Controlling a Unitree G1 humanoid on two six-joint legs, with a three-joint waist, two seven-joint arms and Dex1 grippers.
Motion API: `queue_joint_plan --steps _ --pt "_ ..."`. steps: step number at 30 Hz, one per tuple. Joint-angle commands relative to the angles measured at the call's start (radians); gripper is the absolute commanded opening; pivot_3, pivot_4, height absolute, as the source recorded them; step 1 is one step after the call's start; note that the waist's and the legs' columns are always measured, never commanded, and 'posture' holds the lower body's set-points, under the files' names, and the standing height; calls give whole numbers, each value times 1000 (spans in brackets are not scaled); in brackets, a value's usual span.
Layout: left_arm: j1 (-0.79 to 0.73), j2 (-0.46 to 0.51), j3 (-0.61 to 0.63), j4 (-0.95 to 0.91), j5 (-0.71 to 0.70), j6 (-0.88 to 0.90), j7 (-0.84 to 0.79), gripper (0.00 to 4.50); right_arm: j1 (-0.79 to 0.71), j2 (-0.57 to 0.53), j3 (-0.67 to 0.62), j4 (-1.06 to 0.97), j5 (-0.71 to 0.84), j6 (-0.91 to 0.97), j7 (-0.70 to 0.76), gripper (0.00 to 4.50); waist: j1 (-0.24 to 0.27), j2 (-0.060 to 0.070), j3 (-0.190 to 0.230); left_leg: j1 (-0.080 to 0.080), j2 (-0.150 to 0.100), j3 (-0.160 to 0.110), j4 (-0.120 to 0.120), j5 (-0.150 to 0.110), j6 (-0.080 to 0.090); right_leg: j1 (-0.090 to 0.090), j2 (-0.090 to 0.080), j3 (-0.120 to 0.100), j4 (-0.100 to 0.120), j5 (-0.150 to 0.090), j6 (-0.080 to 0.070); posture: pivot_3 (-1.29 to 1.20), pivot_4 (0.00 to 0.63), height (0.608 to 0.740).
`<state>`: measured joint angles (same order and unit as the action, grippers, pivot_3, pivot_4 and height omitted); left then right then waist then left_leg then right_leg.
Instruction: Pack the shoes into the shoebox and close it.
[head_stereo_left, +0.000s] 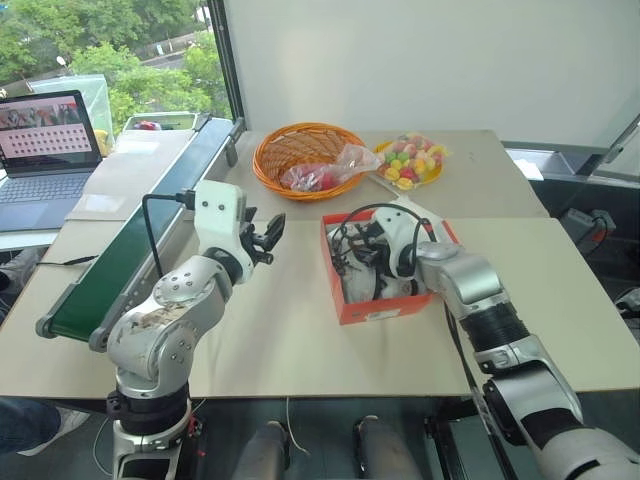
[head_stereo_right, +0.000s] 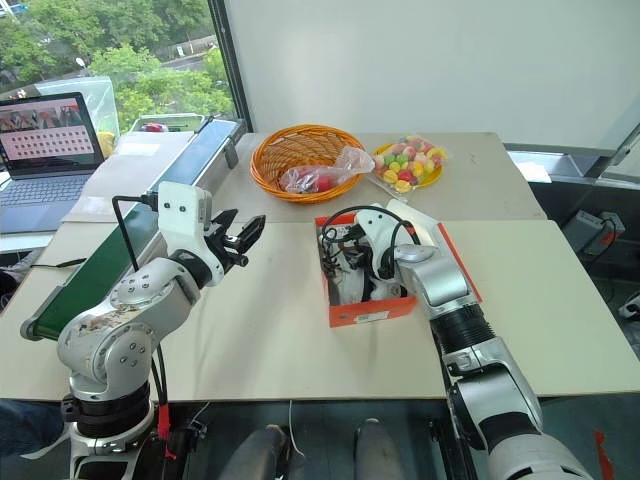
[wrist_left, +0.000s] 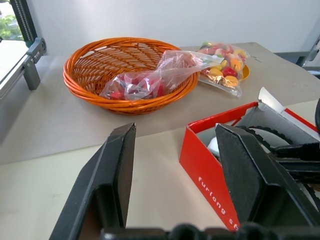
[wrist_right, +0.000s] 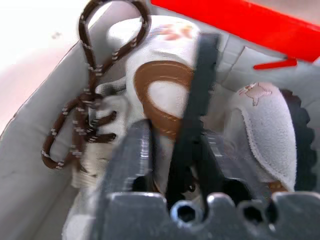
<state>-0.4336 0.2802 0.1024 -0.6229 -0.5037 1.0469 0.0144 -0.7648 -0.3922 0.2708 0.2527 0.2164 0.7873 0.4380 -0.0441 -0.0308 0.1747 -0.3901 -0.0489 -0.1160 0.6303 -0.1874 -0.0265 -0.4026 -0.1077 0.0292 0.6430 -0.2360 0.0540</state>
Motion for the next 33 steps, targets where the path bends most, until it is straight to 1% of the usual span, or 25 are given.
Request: queue_joint_plan --steps 1,3,5,7,11,15,16,18,20,21,22,24,25,26,27,28,29,30,32,33 --pt "-24 16 -2 -23 19 -19 -15 2710 -6 -23 12 -42 -39 -12 45 2996 1 0 0 0 0 0 0 0 0 0 0 0 0 0 0 0 150 740" --pt "-32 23 -6 -5 24 -28 -33 2710 -15 -44 -9 -104 -33 18 63 3712 1 0 0 -2 0 0 -1 0 0 -2 0 0 -1 0 0 0 150 740" --pt "-41 27 -13 11 26 -35 -50 2710 -31 -71 -40 -166 -12 73 87 4424 2 0 0 -4 0 0 -1 0 0 -4 0 0 -1 4 -6 0 150 740" --pt "-49 24 -23 27 27 -41 -67 2710 -49 -108 -89 -241 40 163 128 4471 4 0 0 -5 0 0 -1 0 1 -4 0 0 -2 4 -7 0 150 740" --pt "-65 31 -47 60 30 -59 -108 2710 -72 -173 -180 -354 111 276 171 4471 5 0 0 -6 -1 0 -1 -1 1 -5 0 0 -3 4 -6 0 150 740" --pt "-90 68 -80 99 29 -80 -191 2710 -59 -223 -288 -443 178 355 186 4471 5 0 0 -6 0 0 -1 -1 1 -5 0 0 -3 3 -5 0 150 740" --pt "-97 81 -86 110 25 -88 -220 2710 -41 -229 -325 -473 204 378 190 4234 6 0 0 -7 0 0 -1 -1 2 -5 0 0 -3 3 -4 0 150 740" --pt "-107 117 -115 129 15 -108 -301 2710 66 -268 -429 -573 292 462 229 3768 12 0 0 -7 0 0 -1 -1 2 -5 0 0 -3 3 -4 0 150 740" --pt "-106 144 -132 141 2 -116 -367 2710 186 -288 -538 -658 357 541 243 3098 22 0 0 -8 0 -1 -1 -2 3 -4 0 -2 -5 3 -4 0 150 740" --pt "-104 167 -144 141 0 -123 -405 2710 231 -286 -589 -684 382 566 242 2632 26 0 0 -9 0 -1 -1 -2 4 -4 0 -2 -6 3 -5 0 150 740" --pt "-102 186 -151 141 -2 -131 -435 2710 260 -280 -622 -705 401 584 236 2360 28 0 0 -9 0 -1 0 -3 5 -4 0 -1 -6 3 -5 0 150 740" --pt "-108 265 -179 149 -32 -150 -584 2710 397 -258 -789 -750 450 623 243 1788 30 0 1 -11 -2 0 2 -3 5 -5 -1 -1 -6 4 -4 0 150 740" --pt "-110 293 -186 156 -41 -161 -636 2710 435 -245 -840 -765 472 638 237 1344 30 0 1 -11 -2 0 3 -3 5 -5 -2 0 -5 4 -4 0 150 740" --pt "-121 335 -210 182 -31 -184 -700 2710 470 -209 -911 -776 494 646 222 1124 29 1 1 -10 -2 0 2 -3 5 -5 -2 0 -5 3 -3 0 150 740" --pt "-131 365 -227 207 -16 -206 -743 2710 487 -177 -952 -787 510 650 204 726 28 1 1 -10 -2 1 2 -3 5 -5 -2 1 -5 2 -2 0 150 740" --pt "-157 391 -255 244 2 -227 -792 2710 532 -147 -983 -807 515 640 189 409 25 1 1 -9 -1 2 2 -3 5 -4 -1 1 -5 -1 3 0 150 740" --pt "-180 409 -275 274 11 -243 -832 2710 576 -120 -1004 -828 519 630 177 117 27 1 1 -8 0 3 2 -3 5 -4 -1 1 -4 -1 4 0 150 740" --pt "-195 417 -284 293 15 -254 -858 2710 604 -104 -1010 -844 523 624 166 47 29 1 1 -8 0 3 1 -3 5 -4 -1 2 -4 -1 4 0 150 740" --pt "-231 426 -305 332 34 -286 -901 2710 676 -57 -1014 -869 520 597 142 47 28 2 1 -7 1 4 2 -3 5 -3 0 2 -4 -2 4 0 150 740" --pt "-259 424 -320 357 48 -297 -917 2710 727 -17 -995 -857 495 546 123 47 28 2 1 -8 0 5 2 -3 5 -4 0 3 -4 -2 5 0 150 740"
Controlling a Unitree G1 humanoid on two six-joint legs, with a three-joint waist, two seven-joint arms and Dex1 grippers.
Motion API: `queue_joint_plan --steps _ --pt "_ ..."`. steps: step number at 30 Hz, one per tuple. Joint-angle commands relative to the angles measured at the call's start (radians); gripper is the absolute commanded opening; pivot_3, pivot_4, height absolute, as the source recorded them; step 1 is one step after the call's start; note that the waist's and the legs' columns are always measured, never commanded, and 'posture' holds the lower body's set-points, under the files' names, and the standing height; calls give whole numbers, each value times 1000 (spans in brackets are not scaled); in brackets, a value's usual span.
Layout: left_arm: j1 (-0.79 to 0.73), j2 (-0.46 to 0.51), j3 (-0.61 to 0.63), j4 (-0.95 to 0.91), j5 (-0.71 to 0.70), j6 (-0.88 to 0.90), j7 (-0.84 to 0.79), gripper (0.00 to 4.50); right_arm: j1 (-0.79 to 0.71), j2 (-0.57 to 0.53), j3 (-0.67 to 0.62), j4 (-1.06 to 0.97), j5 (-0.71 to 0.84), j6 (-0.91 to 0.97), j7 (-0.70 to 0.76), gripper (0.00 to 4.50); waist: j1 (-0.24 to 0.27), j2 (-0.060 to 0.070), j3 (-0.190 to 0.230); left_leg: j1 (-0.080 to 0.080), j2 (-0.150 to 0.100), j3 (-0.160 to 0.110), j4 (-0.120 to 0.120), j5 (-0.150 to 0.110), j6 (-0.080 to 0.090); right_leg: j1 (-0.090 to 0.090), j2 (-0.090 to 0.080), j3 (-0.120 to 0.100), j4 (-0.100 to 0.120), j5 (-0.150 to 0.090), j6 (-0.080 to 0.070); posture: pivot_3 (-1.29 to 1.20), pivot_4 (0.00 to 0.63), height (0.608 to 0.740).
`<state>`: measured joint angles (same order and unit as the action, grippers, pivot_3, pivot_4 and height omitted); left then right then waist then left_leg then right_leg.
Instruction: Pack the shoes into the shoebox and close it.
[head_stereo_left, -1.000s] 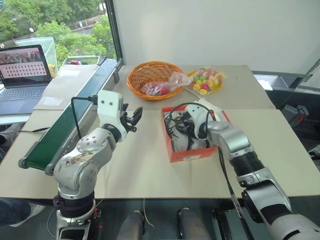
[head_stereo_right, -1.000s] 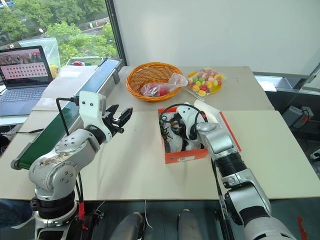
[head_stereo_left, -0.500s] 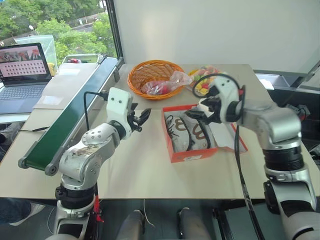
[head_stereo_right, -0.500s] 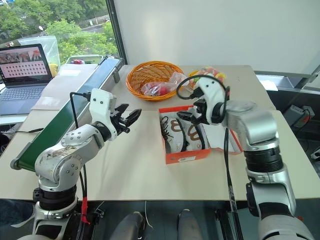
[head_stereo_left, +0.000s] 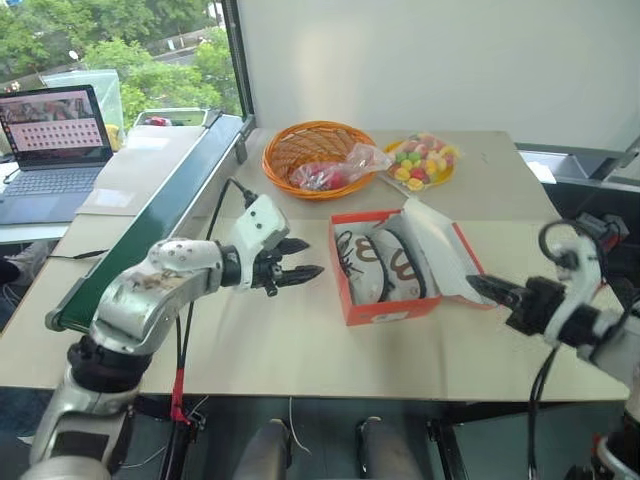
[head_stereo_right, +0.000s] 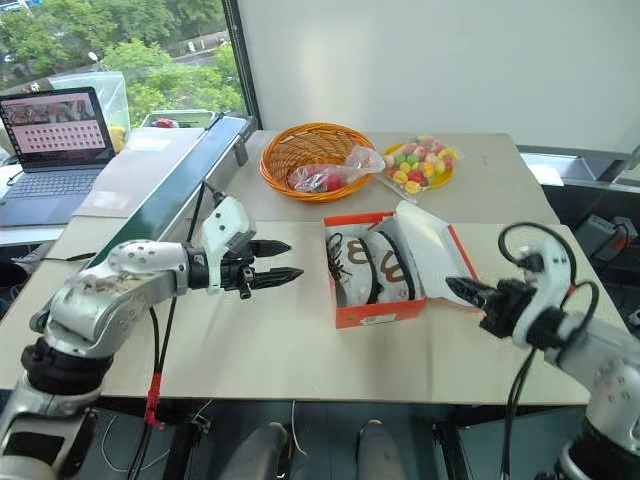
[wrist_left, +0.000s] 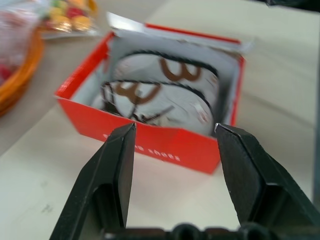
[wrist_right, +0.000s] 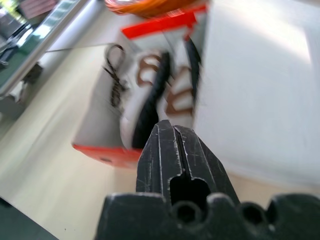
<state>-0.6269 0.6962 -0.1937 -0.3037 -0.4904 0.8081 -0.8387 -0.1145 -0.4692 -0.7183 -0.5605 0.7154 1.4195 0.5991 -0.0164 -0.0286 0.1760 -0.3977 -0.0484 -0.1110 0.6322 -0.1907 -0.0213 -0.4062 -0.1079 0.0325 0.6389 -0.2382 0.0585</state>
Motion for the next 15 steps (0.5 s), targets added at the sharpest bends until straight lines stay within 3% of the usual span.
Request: queue_joint_plan --steps 1,8,15 --pt "-91 6 -38 59 50 -70 -81 2710 123 92 29 -26 -37 -150 -52 47 0 0 0 0 0 0 0 0 0 0 0 0 0 0 0 0 150 740" --pt "-137 70 -95 101 132 -138 -209 2710 180 285 203 186 -165 -545 -90 47 -26 2 1 2 0 3 -2 0 0 -1 0 5 1 0 1 0 150 740" --pt "-174 108 -84 129 164 -127 -268 2710 44 322 283 548 -295 -929 -125 47 -30 3 1 6 2 5 -3 0 0 -1 1 7 1 0 1 0 150 740"
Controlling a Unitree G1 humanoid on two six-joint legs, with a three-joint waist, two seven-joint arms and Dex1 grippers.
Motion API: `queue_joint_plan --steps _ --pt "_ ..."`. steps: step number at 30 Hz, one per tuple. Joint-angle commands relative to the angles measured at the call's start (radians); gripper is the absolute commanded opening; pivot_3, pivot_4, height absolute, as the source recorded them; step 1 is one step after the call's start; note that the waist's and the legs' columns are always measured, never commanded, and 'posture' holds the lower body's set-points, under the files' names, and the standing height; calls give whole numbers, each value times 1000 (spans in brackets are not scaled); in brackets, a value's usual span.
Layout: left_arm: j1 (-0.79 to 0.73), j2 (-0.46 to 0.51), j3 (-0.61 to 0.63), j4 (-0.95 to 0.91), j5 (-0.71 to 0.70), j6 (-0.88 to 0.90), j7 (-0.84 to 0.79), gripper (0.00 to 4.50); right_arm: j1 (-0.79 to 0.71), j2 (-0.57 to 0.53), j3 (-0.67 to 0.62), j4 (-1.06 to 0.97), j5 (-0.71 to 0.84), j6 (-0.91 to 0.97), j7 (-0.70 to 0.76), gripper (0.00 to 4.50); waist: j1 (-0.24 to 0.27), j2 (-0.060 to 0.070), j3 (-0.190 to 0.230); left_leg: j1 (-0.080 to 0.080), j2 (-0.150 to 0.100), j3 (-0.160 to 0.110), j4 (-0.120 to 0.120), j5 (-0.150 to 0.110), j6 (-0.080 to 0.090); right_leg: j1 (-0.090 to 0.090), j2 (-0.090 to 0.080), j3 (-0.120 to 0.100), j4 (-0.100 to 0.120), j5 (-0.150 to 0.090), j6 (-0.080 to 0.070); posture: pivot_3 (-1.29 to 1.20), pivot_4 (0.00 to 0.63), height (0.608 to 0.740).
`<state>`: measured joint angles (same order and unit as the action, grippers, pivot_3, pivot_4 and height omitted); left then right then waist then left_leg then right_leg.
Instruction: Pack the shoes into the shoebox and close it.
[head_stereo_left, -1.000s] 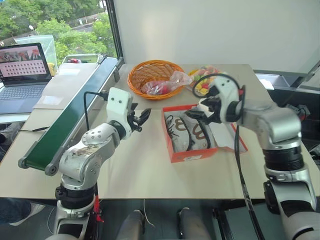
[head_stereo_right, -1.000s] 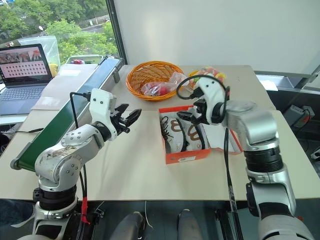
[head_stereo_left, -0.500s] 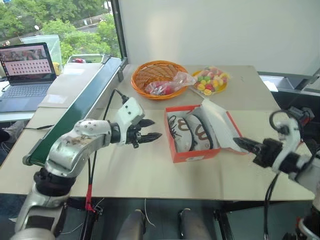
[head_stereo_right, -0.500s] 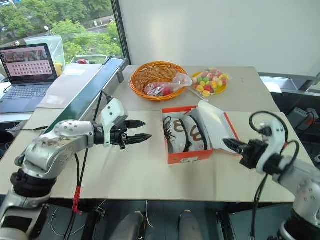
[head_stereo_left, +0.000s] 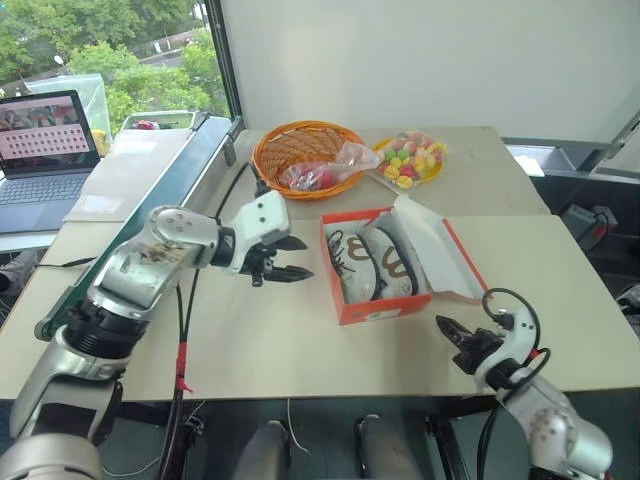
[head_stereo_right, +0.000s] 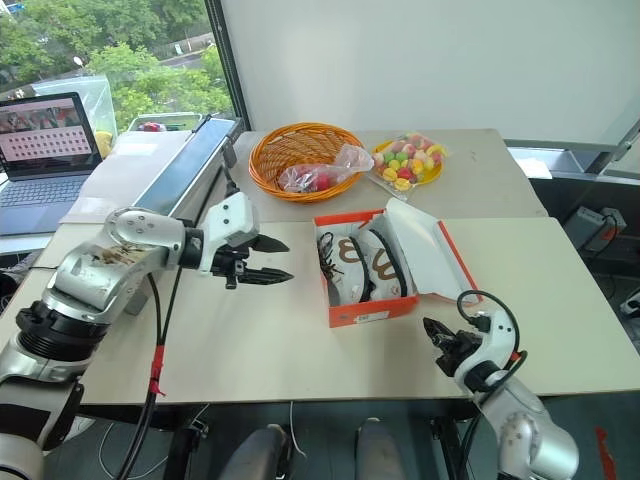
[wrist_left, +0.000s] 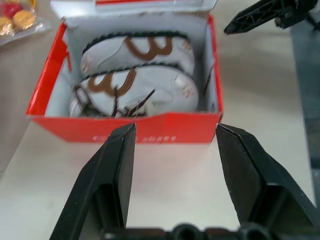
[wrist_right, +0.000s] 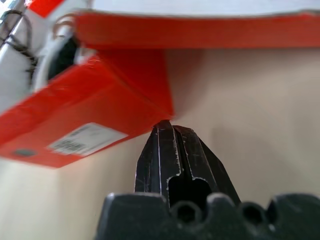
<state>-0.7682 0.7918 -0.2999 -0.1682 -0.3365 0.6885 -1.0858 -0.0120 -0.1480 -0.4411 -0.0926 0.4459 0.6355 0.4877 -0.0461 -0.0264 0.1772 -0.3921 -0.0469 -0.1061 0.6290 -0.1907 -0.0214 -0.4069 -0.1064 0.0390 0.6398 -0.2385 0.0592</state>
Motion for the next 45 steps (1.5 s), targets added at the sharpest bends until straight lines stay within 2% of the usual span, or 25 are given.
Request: queue_joint_plan --steps 1,7,12,18,24,29,32,38,42,45 --pt "-39 15 25 -8 9 1 -27 2710 -81 1 12 127 -37 -189 -17 47 1 1 1 0 0 0 0 0 0 0 0 0 0 0 0 0 150 740" --pt "-42 42 29 -15 16 16 -59 2710 -143 -1 0 232 -34 -359 -42 47 1 1 1 1 0 0 -2 0 0 0 0 0 1 0 0 0 150 740" --pt "-35 40 29 -19 20 19 -61 2710 -130 -38 11 136 -10 -391 -34 47 1 2 1 1 0 0 -2 0 0 0 0 1 1 0 0 0 150 740" --pt "-31 7 21 -12 28 11 -46 2710 -143 -127 50 -83 62 -295 -5 47 -2 3 2 1 0 0 -2 0 0 0 0 1 1 0 0 0 150 740" --pt "-32 -22 19 4 44 -1 -30 2710 -179 -188 169 -249 171 -121 27 47 -1 2 2 1 1 0 -1 0 0 0 1 1 2 0 0 0 150 740" --pt "-13 -22 36 -12 45 11 -11 2710 -194 -301 380 -251 79 -16 90 47 2 2 2 1 0 0 -1 0 0 0 1 1 1 0 0 0 150 740" --pt "1 -13 49 -29 43 25 4 2710 -207 -365 449 -219 8 -9 99 47 4 2 2 1 0 0 -1 0 0 0 0 1 1 0 0 0 150 740" --pt "79 15 108 -83 38 71 68 2710 -386 -427 569 -76 -115 20 138 47 -3 2 2 1 1 1 0 0 0 0 1 2 2 0 0 0 150 740" --pt "121 5 135 -139 25 106 111 2710 -485 -431 618 -33 -139 32 190 47 1 1 2 1 1 1 0 0 0 0 2 1 1 0 0 0 150 740" --pt "153 -9 157 -173 14 135 151 2710 -537 -419 579 -54 -78 61 235 47 2 0 3 0 1 1 0 0 0 0 1 1 0 0 0 0 150 740"
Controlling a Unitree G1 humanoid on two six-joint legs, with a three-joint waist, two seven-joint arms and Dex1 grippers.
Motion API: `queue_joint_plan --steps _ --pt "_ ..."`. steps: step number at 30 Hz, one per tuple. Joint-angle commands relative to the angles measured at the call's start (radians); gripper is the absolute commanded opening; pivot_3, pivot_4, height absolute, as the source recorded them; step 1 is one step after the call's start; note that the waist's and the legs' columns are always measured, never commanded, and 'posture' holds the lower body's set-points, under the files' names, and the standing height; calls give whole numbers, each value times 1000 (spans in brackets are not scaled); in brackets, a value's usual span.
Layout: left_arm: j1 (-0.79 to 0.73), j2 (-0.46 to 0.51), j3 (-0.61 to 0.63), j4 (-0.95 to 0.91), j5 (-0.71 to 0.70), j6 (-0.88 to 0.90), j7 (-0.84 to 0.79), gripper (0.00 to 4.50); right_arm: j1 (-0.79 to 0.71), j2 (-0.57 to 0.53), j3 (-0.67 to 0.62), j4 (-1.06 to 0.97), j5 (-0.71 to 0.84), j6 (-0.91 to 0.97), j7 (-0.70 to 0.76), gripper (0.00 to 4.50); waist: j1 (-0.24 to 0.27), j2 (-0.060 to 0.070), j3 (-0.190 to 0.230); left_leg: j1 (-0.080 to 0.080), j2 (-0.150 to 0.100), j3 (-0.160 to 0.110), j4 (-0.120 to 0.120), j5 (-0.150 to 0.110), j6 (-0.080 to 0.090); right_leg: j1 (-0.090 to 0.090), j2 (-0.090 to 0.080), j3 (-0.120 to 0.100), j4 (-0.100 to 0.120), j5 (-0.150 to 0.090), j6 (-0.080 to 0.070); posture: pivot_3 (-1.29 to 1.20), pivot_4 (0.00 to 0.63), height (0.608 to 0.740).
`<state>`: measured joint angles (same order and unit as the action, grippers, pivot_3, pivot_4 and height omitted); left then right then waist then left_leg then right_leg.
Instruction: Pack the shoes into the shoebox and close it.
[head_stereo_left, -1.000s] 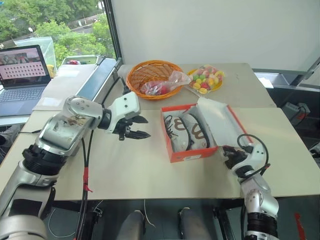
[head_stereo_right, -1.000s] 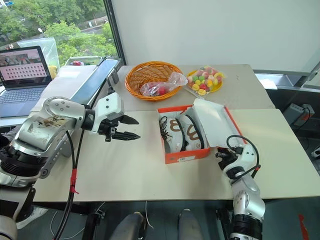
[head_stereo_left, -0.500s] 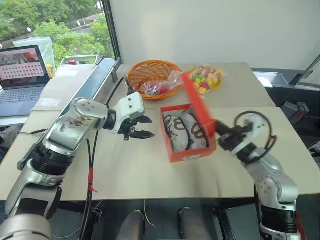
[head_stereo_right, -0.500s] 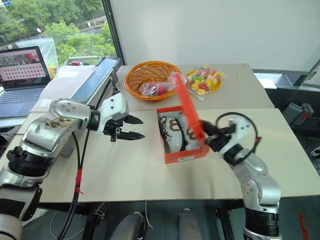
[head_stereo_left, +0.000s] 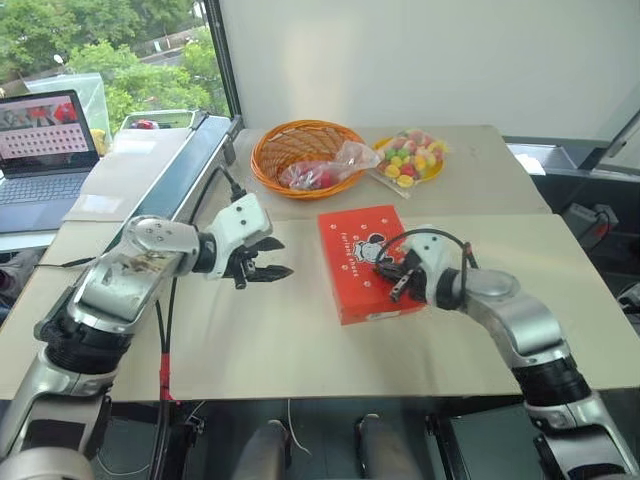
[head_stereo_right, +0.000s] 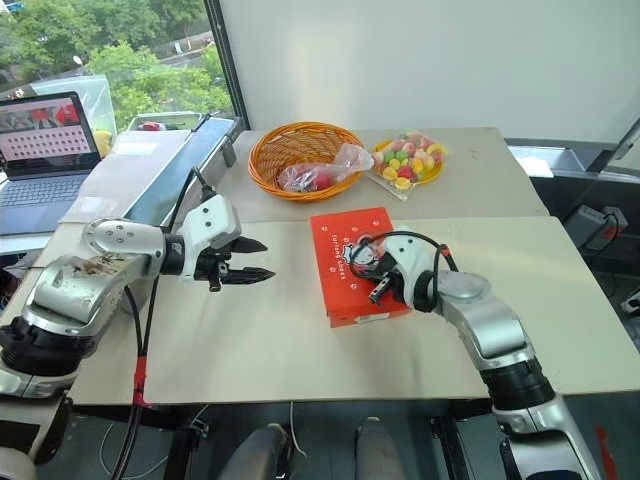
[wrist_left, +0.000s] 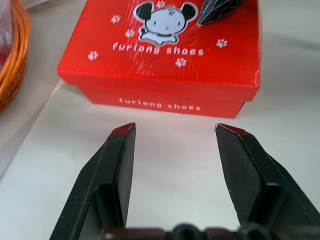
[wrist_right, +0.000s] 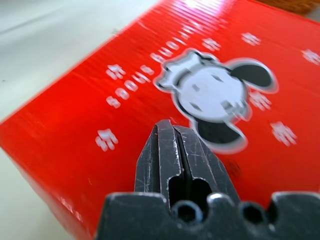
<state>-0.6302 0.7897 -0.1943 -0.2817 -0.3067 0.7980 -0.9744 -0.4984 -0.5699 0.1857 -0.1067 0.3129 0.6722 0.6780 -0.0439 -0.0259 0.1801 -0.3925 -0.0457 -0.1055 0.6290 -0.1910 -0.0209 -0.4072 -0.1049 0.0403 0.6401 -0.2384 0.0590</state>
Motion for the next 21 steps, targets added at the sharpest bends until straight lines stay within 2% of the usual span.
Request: queue_joint_plan --steps 1,3,5,10,11,15,17,21 --pt "22 -9 56 -67 -20 33 49 2710 -59 4 -61 -49 72 34 56 47 1 0 0 0 0 0 0 0 0 0 0 0 0 0 0 0 150 740" --pt "46 -21 71 -83 -30 44 73 2710 -77 7 -114 -77 138 50 87 47 3 -1 0 0 0 -1 0 0 0 0 0 0 0 0 0 0 150 740" --pt "72 -35 86 -103 -45 38 87 2710 -92 2 -154 -110 197 72 115 470 3 -1 1 0 0 -1 0 0 0 0 0 0 0 0 0 0 150 740" --pt "123 -79 126 -146 -82 7 117 2710 -112 -46 -161 -201 283 145 187 2160 3 -1 1 0 0 -1 0 0 0 0 0 -1 0 0 0 0 150 740" --pt "130 -86 135 -151 -88 3 122 2710 -113 -60 -151 -214 286 148 202 2406 3 -2 1 0 0 -1 0 0 0 0 0 -1 0 0 0 0 150 740" --pt "164 -105 172 -178 -130 -3 131 2710 -118 -94 -125 -240 290 156 243 3899 1 -2 1 0 0 -1 0 0 0 0 0 0 0 0 0 0 150 740" --pt "175 -100 177 -186 -134 -6 134 2710 -120 -107 -111 -244 284 156 259 4466 2 -2 1 0 0 0 0 0 0 0 0 -1 0 0 0 0 150 740" --pt "199 -75 191 -195 -141 2 140 2710 -123 -123 -73 -240 249 135 279 4466 1 -2 1 0 0 0 0 0 0 0 0 0 0 0 0 0 150 740"
